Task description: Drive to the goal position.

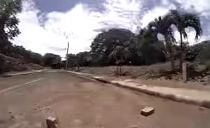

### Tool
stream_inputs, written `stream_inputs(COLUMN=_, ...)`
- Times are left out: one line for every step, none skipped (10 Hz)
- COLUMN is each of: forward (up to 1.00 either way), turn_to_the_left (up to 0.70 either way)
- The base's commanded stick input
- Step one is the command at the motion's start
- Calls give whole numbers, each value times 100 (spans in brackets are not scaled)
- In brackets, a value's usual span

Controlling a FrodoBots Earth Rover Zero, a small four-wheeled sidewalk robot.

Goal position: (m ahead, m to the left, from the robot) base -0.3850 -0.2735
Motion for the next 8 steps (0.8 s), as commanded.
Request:
stream_inputs(forward=100, turn_to_the_left=0)
stream_inputs(forward=100, turn_to_the_left=0)
stream_inputs(forward=100, turn_to_the_left=0)
stream_inputs(forward=100, turn_to_the_left=0)
stream_inputs(forward=100, turn_to_the_left=0)
stream_inputs(forward=100, turn_to_the_left=0)
stream_inputs(forward=100, turn_to_the_left=0)
stream_inputs(forward=100, turn_to_the_left=0)
